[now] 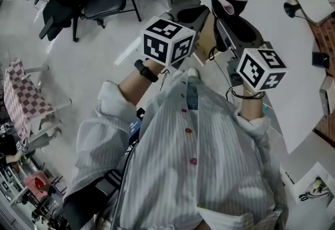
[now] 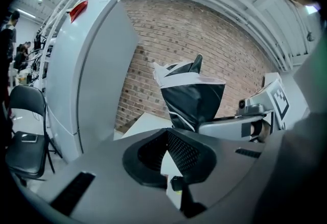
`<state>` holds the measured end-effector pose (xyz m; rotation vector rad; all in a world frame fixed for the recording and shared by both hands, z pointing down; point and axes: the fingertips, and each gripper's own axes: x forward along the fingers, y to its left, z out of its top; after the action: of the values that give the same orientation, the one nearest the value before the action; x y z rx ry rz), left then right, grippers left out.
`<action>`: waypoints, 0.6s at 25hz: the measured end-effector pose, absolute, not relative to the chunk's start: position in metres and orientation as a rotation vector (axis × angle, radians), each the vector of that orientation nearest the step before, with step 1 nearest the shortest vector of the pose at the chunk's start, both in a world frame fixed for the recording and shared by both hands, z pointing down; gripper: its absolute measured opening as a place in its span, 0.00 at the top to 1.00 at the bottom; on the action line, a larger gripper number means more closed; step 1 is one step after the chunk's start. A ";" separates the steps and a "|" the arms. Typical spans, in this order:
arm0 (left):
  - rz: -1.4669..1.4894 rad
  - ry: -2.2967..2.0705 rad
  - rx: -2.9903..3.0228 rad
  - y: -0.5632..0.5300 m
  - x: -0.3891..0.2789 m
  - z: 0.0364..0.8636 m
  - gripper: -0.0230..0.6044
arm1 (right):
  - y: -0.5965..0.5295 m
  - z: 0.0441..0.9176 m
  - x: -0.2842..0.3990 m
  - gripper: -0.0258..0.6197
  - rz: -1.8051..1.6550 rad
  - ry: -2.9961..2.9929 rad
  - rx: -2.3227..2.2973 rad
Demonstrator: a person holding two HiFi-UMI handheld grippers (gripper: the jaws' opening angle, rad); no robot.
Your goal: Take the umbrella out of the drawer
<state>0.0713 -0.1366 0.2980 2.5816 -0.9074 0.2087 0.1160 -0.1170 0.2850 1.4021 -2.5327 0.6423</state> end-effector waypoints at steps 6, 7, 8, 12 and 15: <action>0.190 -0.896 2.560 -0.131 0.078 0.296 0.95 | -0.112 0.284 0.125 0.65 0.638 -2.538 1.405; 0.191 -0.899 2.561 -0.132 0.078 0.294 0.95 | -0.112 0.281 0.126 0.65 0.639 -2.542 1.403; 0.192 -0.901 2.563 -0.133 0.077 0.293 0.95 | -0.113 0.278 0.126 0.65 0.637 -2.546 1.402; 0.200 -0.915 2.563 -0.132 0.067 0.302 0.95 | -0.110 0.285 0.119 0.65 0.621 -2.552 1.396; 0.213 -0.928 2.565 -0.130 0.064 0.310 0.95 | -0.108 0.295 0.119 0.65 0.615 -2.548 1.388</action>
<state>0.0638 -0.1301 0.3104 2.5645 -0.9275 0.2127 0.1190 -0.1084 0.2951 1.3882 -2.5478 0.6151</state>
